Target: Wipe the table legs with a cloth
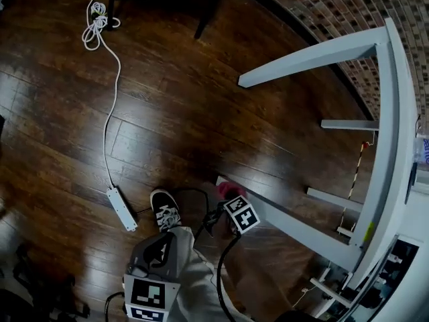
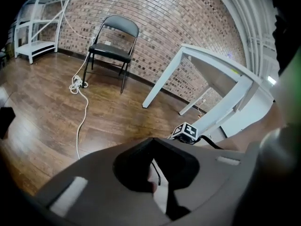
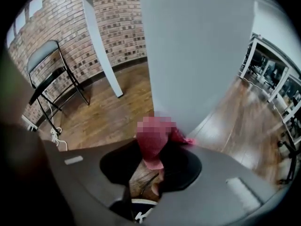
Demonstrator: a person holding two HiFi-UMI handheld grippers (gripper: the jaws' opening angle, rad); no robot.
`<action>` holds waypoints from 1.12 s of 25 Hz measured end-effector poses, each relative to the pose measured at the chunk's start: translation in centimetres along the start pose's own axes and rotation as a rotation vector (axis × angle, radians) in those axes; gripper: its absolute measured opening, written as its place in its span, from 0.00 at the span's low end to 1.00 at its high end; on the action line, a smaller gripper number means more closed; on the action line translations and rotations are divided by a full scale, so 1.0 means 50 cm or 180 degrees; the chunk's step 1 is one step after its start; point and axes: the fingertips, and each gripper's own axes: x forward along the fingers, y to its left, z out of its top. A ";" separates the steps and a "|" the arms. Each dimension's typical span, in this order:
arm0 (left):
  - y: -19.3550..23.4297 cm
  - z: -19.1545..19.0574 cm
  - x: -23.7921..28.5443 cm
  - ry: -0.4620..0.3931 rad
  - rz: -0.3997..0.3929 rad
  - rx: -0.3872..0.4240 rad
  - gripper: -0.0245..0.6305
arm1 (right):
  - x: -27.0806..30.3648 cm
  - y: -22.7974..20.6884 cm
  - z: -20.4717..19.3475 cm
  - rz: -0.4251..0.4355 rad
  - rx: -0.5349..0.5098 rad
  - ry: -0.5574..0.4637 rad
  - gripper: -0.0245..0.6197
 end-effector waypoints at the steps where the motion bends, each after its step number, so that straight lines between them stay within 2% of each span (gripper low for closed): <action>1: -0.016 0.035 -0.021 0.0031 -0.0023 0.0054 0.04 | -0.044 -0.002 0.022 -0.0042 0.0042 0.0005 0.20; 8: -0.071 0.277 -0.150 0.0065 0.0006 0.0475 0.04 | -0.317 0.031 0.183 -0.0225 0.0359 -0.0045 0.20; 12: -0.092 0.383 -0.210 0.0028 -0.0042 0.0531 0.04 | -0.433 0.040 0.258 -0.0284 0.0435 -0.0165 0.20; 15: -0.079 0.409 -0.235 0.0042 -0.0164 0.0602 0.04 | -0.504 0.034 0.282 -0.0358 0.0482 -0.0292 0.20; 19: -0.059 0.413 -0.257 0.0152 -0.0481 0.0718 0.04 | -0.600 0.033 0.320 -0.0467 0.0524 -0.0520 0.20; 24: -0.036 0.402 -0.303 0.0486 -0.0980 0.0932 0.04 | -0.754 0.036 0.395 -0.0700 0.0439 -0.1104 0.20; 28: 0.013 0.408 -0.358 0.0644 -0.1128 0.1201 0.04 | -0.851 0.036 0.438 -0.0843 0.0398 -0.1428 0.20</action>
